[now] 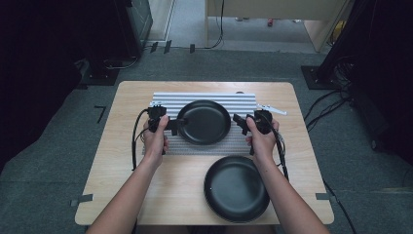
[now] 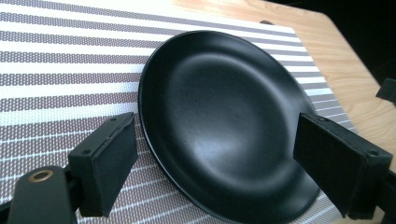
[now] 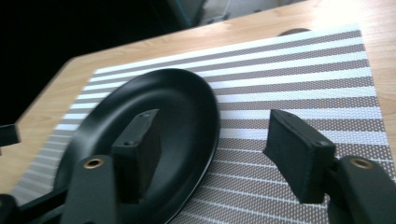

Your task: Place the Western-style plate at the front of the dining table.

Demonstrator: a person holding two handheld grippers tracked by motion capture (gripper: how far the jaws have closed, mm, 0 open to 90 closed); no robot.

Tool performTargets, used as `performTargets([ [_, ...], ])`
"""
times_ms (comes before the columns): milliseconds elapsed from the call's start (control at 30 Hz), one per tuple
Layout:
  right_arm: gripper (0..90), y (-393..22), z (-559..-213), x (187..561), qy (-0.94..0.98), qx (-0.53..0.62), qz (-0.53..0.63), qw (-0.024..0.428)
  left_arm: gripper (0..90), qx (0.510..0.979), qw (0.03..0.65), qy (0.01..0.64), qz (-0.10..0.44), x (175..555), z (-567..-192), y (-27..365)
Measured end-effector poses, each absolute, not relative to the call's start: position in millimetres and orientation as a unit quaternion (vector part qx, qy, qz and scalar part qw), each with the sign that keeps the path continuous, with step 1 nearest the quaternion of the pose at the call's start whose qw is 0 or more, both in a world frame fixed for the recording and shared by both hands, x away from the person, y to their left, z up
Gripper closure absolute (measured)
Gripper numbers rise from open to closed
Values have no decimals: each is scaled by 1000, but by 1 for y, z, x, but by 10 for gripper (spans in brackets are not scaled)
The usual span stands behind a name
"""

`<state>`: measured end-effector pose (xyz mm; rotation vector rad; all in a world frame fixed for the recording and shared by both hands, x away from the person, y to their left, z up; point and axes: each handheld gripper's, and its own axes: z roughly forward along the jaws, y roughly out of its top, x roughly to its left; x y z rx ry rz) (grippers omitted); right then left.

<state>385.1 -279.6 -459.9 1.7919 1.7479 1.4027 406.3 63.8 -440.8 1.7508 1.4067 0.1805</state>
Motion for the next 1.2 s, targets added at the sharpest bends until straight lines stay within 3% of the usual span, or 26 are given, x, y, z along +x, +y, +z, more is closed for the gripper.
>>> performTargets([
  [1200, 291, -346, -450, 295, 630, 575, 502, 145, 120, 694, 465, 538, 114, 310, -434, 131],
])
